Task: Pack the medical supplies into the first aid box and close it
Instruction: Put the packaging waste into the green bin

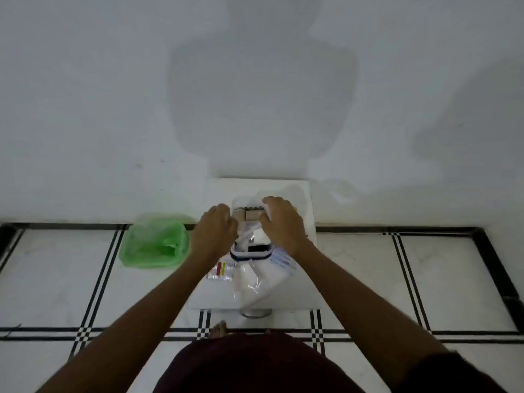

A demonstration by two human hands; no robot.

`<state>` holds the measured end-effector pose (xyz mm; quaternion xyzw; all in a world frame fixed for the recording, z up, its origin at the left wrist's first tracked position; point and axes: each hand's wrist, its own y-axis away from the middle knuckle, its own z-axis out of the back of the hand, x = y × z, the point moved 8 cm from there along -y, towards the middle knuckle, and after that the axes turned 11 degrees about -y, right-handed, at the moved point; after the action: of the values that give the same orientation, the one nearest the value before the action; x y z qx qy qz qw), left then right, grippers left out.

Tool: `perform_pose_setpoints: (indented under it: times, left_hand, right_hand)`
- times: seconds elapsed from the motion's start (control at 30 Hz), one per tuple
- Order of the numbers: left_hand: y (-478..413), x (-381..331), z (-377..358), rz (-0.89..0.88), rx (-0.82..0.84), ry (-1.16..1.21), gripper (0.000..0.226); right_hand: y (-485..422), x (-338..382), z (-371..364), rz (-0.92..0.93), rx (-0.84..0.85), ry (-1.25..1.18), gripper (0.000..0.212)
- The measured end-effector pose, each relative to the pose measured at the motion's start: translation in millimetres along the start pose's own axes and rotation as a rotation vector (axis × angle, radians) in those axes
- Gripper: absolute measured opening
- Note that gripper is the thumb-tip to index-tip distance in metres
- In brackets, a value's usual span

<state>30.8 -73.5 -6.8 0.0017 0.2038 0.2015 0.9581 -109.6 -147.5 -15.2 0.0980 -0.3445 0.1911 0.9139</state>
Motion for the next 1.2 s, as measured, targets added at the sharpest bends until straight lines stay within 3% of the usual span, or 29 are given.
perform_pose_setpoints:
  times: [0.13,0.2,0.37,0.6,0.73,0.83,1.0,1.2]
  left_hand:
    - [39,60,-90,0.405,0.365,0.023,0.034]
    - [69,88,-129,0.514,0.526,0.012,0.037]
    - [96,110,-177,0.631,0.627,0.166,0.025]
    - [85,110,-220,0.727,0.62,0.302,0.052]
    - [88,103,-226,0.713,0.653,0.291,0.026]
    - [93,95,-218,0.679,0.667,0.299,0.016]
    - [110,86,-170,0.599,0.772,0.373,0.017]
    - [103,131,-82,0.687,0.526,0.645,0.007]
  right_hand:
    - [-17,-11,-42,0.014,0.242,0.285,0.031]
    - [-24,-19,-58,0.005,0.299,0.39,0.033]
    - [-43,-43,-84,-0.028,0.38,0.556,0.032]
    - [-46,-66,-102,-0.081,0.416,0.567,0.038]
    - [-45,-66,-93,-0.164,0.335,0.438,0.036]
    - [-40,-72,-75,-0.29,0.231,0.27,0.017]
    - [-22,-80,-49,-0.466,0.124,-0.092,0.036]
    - [-19,-37,-68,-0.446,0.184,-0.476,0.046]
